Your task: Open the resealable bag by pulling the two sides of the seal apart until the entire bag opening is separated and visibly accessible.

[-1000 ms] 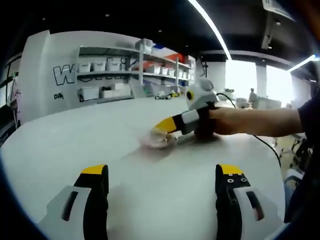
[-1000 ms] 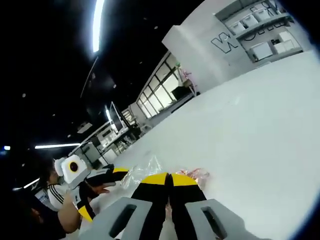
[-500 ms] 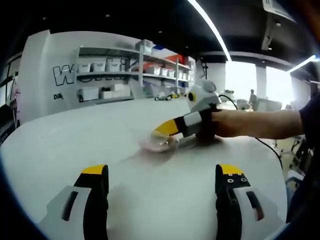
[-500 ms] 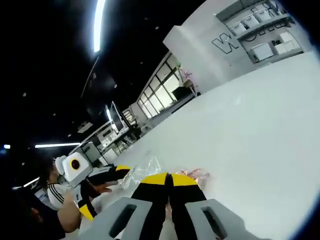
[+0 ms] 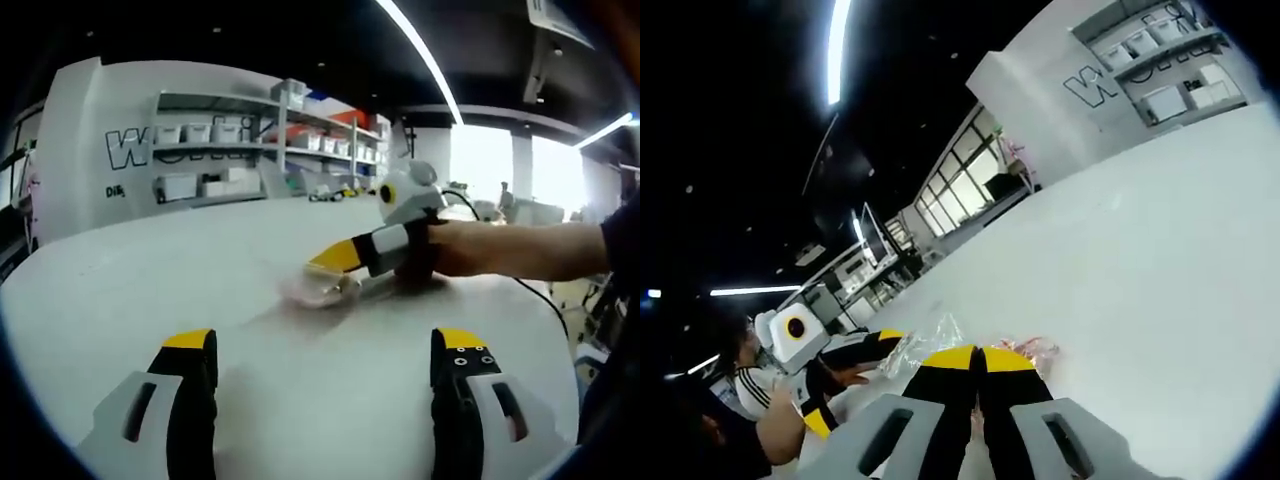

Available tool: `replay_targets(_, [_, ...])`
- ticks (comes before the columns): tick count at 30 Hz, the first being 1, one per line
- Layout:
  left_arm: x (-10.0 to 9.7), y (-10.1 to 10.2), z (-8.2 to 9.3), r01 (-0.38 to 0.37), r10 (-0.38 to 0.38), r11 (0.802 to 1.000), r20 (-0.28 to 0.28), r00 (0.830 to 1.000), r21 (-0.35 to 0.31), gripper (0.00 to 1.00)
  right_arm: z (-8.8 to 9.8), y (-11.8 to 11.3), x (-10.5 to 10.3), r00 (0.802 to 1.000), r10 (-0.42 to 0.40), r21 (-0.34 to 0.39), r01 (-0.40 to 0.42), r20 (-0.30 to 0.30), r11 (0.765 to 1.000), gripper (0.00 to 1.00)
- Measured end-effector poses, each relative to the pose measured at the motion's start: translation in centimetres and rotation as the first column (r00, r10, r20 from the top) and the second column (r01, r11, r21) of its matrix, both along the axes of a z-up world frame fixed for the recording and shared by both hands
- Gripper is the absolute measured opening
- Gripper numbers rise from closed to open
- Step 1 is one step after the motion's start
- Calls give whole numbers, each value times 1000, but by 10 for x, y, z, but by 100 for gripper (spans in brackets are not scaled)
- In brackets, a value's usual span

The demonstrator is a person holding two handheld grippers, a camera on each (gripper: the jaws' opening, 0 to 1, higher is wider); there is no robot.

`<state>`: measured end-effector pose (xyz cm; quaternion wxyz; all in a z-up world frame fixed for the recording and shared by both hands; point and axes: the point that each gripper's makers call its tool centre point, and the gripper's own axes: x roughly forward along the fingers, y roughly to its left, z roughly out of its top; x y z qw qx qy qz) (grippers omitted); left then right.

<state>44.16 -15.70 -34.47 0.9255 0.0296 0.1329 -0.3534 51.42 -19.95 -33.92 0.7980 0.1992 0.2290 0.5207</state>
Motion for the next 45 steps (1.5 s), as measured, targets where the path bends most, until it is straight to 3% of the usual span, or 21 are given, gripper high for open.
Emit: replay_targets(45, [26, -22, -6, 36, -36, 999, -8, 999, -4, 81, 2, -1, -7, 999, -8, 22, 8, -35, 1000, 0])
